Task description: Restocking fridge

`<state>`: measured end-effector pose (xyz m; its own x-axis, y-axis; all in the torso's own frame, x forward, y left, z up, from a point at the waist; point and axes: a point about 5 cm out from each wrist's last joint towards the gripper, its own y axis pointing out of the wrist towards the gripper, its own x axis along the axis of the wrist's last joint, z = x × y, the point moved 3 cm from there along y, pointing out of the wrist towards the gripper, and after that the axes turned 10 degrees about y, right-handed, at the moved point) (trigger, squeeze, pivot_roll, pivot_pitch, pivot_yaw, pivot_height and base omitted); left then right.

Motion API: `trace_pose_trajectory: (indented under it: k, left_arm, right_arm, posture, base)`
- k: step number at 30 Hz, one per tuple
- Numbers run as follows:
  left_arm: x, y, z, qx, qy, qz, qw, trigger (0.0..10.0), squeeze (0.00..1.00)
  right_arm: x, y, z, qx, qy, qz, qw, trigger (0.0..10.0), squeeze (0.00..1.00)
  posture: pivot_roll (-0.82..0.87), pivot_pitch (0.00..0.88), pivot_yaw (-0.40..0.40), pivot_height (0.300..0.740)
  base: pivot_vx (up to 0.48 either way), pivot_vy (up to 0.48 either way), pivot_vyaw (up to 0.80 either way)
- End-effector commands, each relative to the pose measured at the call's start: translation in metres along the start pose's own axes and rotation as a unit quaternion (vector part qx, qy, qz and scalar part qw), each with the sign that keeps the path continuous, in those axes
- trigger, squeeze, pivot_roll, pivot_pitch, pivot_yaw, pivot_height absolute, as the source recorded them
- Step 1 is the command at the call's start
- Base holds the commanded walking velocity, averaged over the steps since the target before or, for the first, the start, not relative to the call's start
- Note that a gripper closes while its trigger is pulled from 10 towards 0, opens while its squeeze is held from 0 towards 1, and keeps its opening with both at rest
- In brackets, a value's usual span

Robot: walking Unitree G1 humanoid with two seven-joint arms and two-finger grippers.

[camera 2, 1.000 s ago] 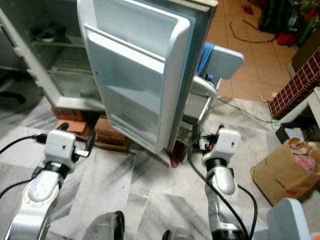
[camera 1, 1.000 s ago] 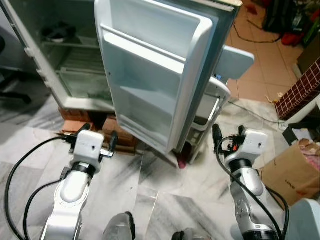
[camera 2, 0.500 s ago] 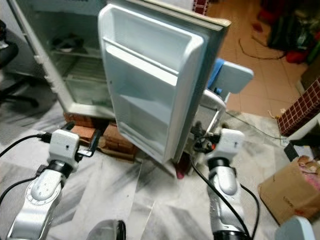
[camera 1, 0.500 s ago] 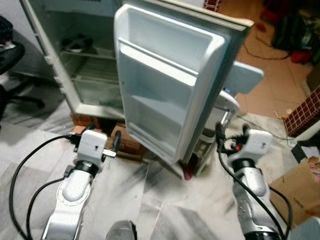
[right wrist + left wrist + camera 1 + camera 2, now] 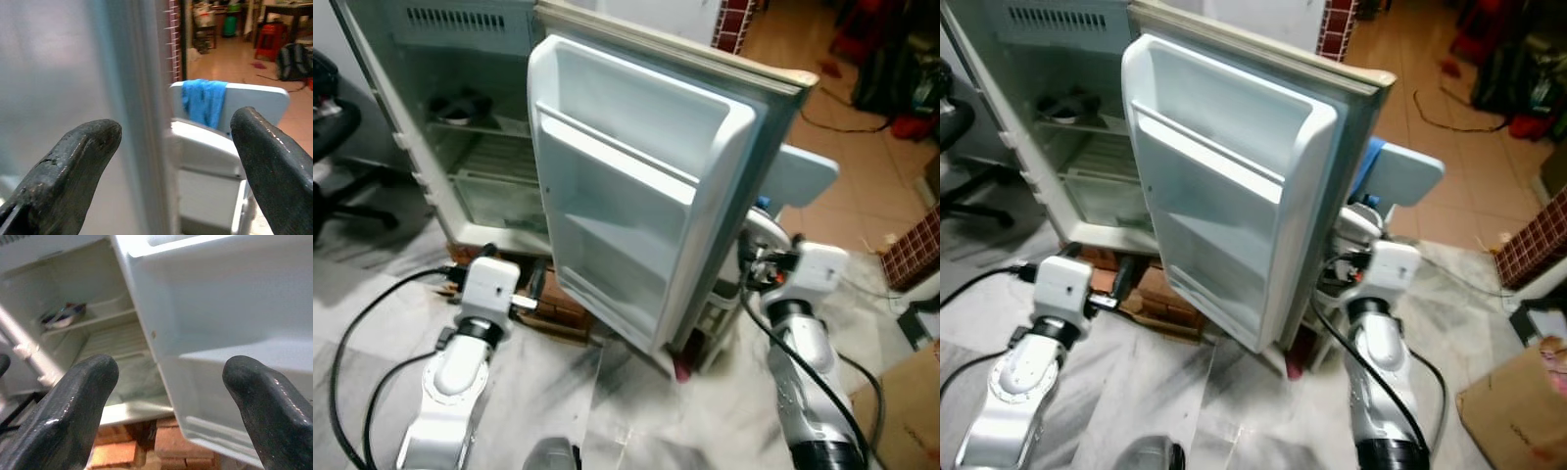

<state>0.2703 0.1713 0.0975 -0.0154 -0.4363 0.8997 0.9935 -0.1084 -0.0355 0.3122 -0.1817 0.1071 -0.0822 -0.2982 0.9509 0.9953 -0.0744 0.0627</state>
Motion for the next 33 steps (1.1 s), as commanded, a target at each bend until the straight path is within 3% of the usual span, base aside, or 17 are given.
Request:
trace_pose_trajectory:
  k: [1,5,8,10,12,14,19,21,22,24,27,28,29,30,31,32,33]
  left_arm:
    - [-0.004,-0.004,-0.004,0.003,-0.004,0.018,1.000,10.0,0.00]
    - [-0.026,-0.018,0.004,0.038,-0.003,0.077,0.996,10.0,0.00]
    - [-0.032,-0.023,0.009,0.059,-0.012,0.093,0.994,10.0,0.00]
    - [-0.032,-0.023,0.010,0.062,-0.012,0.094,0.994,10.0,0.00]
    - [-0.034,-0.023,0.015,0.076,-0.004,0.099,0.992,10.0,0.00]
    - [-0.041,-0.026,0.019,0.095,0.000,0.123,0.988,10.0,0.00]
    - [-0.048,-0.032,0.020,0.106,-0.010,0.148,0.983,10.0,0.00]
    - [-0.048,-0.034,0.021,0.109,-0.011,0.152,0.982,10.0,0.00]
    - [-0.048,-0.034,0.021,0.109,-0.011,0.152,0.982,10.0,0.00]
    - [-0.049,-0.036,0.022,0.112,-0.012,0.153,0.982,10.0,0.00]
    - [-0.049,-0.037,0.021,0.113,-0.013,0.156,0.981,10.0,0.00]
    - [-0.049,-0.037,0.021,0.113,-0.014,0.156,0.981,10.0,0.00]
    - [-0.049,-0.037,0.022,0.113,-0.014,0.157,0.981,10.0,0.00]
    - [-0.049,-0.038,0.022,0.112,-0.016,0.157,0.981,10.0,0.00]
    - [-0.049,-0.038,0.022,0.112,-0.016,0.157,0.981,10.0,0.00]
    - [-0.049,-0.038,0.022,0.112,-0.016,0.158,0.981,10.0,0.00]
    - [-0.049,-0.038,0.022,0.112,-0.016,0.158,0.981,10.0,0.00]
  right_arm:
    - [-0.001,-0.001,-0.023,-0.037,-0.012,0.010,0.999,10.0,0.00]
    - [0.001,0.021,-0.024,-0.049,-0.008,0.018,0.999,10.0,0.00]
    - [0.006,0.046,-0.014,-0.048,0.018,0.023,0.998,10.0,0.00]
    - [0.008,0.052,-0.009,-0.044,0.023,0.023,0.998,10.0,0.00]
    - [0.012,0.065,0.005,-0.033,0.026,0.023,0.999,10.0,0.00]
    - [0.023,0.085,0.041,0.001,0.030,0.014,0.999,10.0,0.00]
    - [0.032,0.099,0.082,0.045,0.054,0.013,0.997,10.0,0.00]
    - [0.031,0.100,0.109,0.092,0.076,0.026,0.993,10.0,0.00]
    - [0.031,0.100,0.109,0.092,0.076,0.026,0.993,10.0,0.00]
    - [0.026,0.090,0.142,0.189,0.120,0.053,0.973,10.0,0.00]
    - [0.022,0.065,0.173,0.317,0.198,0.096,0.923,10.0,0.00]
    - [0.025,0.048,0.179,0.376,0.212,0.102,0.896,10.0,0.00]
    - [0.028,0.036,0.183,0.415,0.219,0.105,0.877,10.0,0.00]
    - [0.033,0.009,0.184,0.478,0.242,0.122,0.835,10.0,0.00]
    - [0.033,0.009,0.184,0.478,0.242,0.122,0.835,10.0,0.00]
    - [0.038,-0.016,0.175,0.529,0.246,0.138,0.800,10.0,0.00]
    - [0.038,-0.016,0.175,0.529,0.246,0.138,0.800,10.0,0.00]
  posture:
    - [0.12,0.058,-0.034,0.740]
    - [0.14,0.065,-0.042,0.740]
    - [0.15,0.062,-0.049,0.740]
    - [0.16,0.063,-0.052,0.740]
    - [0.16,0.058,-0.056,0.740]
    - [0.17,0.056,-0.059,0.740]
    - [0.19,0.058,-0.067,0.740]
    - [0.20,0.060,-0.072,0.740]
    - [0.20,0.060,-0.072,0.740]
    - [0.20,0.066,-0.074,0.740]
    - [0.19,0.068,-0.073,0.740]
    - [0.19,0.071,-0.072,0.740]
    - [0.19,0.072,-0.072,0.740]
    - [0.19,0.076,-0.070,0.740]
    - [0.19,0.076,-0.070,0.740]
    - [0.19,0.079,-0.069,0.740]
    - [0.19,0.079,-0.069,0.740]
  base:
    - [0.000,0.000,0.00]
    - [0.000,0.000,0.00]
    - [0.000,0.000,0.00]
    - [0.000,0.000,0.00]
    - [0.000,0.000,0.00]
    - [0.000,0.000,0.00]
    - [0.000,0.000,0.00]
    - [0.000,0.000,0.00]
    - [0.000,0.000,0.00]
    - [0.000,0.000,0.00]
    - [0.000,0.000,0.00]
    - [0.000,0.000,0.00]
    - [0.000,0.000,0.00]
    - [0.000,0.000,0.00]
    - [0.000,0.000,0.00]
    - [0.000,0.000,0.00]
    - [0.000,0.000,0.00]
